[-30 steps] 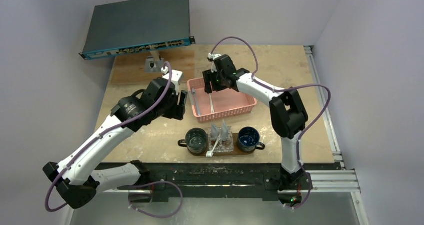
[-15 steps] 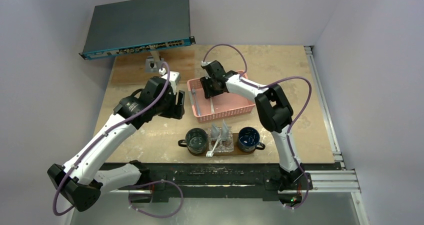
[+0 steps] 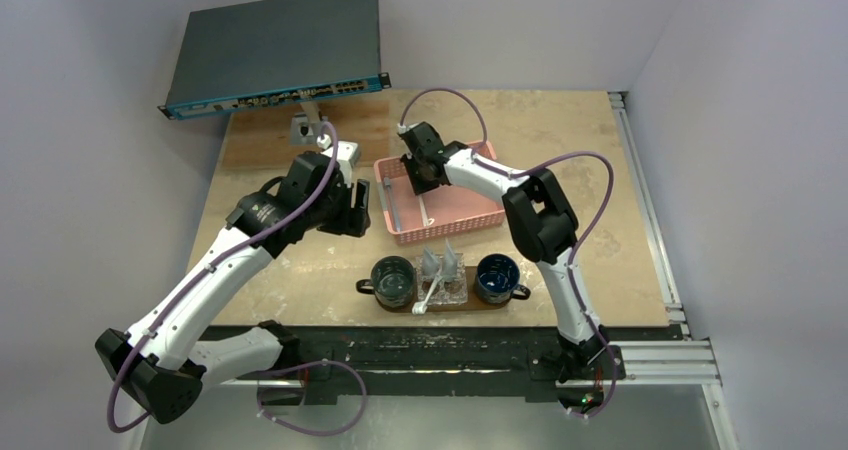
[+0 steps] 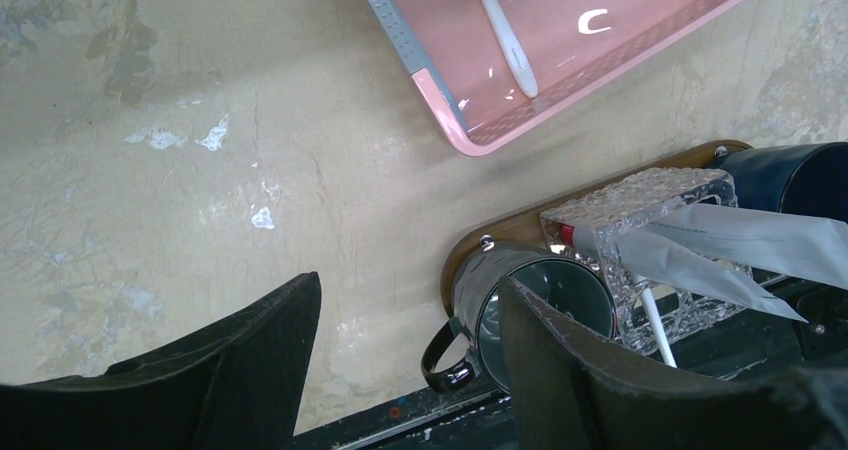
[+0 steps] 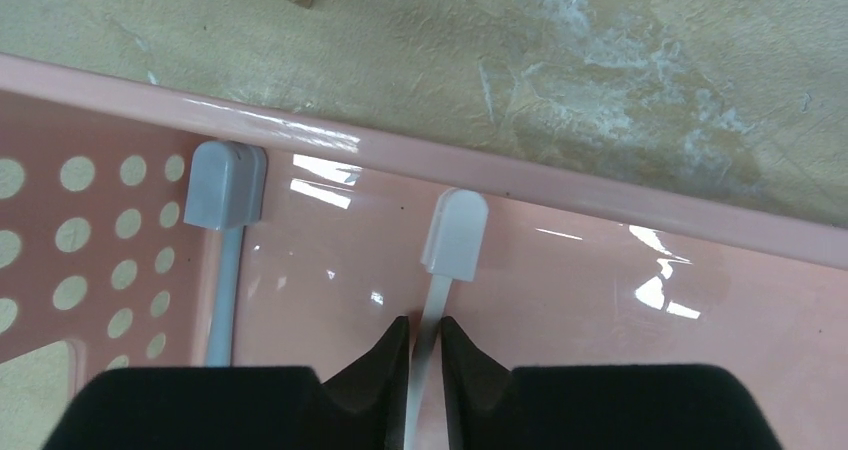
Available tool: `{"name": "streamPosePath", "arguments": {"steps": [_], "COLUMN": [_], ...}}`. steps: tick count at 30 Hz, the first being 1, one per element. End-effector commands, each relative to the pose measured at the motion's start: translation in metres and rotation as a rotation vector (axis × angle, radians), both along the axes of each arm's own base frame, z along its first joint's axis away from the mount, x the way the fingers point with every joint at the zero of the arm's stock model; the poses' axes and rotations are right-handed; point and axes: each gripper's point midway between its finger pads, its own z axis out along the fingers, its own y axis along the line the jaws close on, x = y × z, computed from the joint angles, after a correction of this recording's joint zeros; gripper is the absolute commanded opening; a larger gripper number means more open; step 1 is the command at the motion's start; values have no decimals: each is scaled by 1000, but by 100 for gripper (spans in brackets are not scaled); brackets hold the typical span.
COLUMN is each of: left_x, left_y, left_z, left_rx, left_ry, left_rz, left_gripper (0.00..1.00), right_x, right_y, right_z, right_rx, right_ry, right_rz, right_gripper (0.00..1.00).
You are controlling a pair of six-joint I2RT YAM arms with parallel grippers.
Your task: Prepare toiletry sets of a toothbrush and toothpaste on the tray
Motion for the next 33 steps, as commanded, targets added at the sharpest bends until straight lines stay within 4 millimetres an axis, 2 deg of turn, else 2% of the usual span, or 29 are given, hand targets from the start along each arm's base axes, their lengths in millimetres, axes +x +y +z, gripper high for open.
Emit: {"name": "streamPosePath", "arguments": {"steps": [1,5,8,17,23,26,33], "left_x": [5,5,5,6,7,9,4], "left_y": [-2,-2,-2,-2,-1,-3,-29], "left_z": [5,5,5,9,14,19,46], "left_rx": [-18,-21,-24,-41,-58,-81,-249], "left_ry": [-30,-29,-30,-52,-79,-94,-128], "left_rz": [-10,-11,-9,-2,15,18,-50], "left_gripper": [64,64,64,64,66,66,68], "right_x": [-1,-4,-4,-2,-4,-8,-26], "right_y": [-3,-6,-5,1,-3,-4,-14], "right_z": [-4,-5,7,75,129,164,248], "right_rx": [-39,-45,-16,119,206,268,401], "right_ry": [5,7,-18,-151,-256,-319,-466], "right_rz": [-1,-3,0,-12,-25,-19,-6], "right_gripper": [16,0,0,0,0,0,0]}}
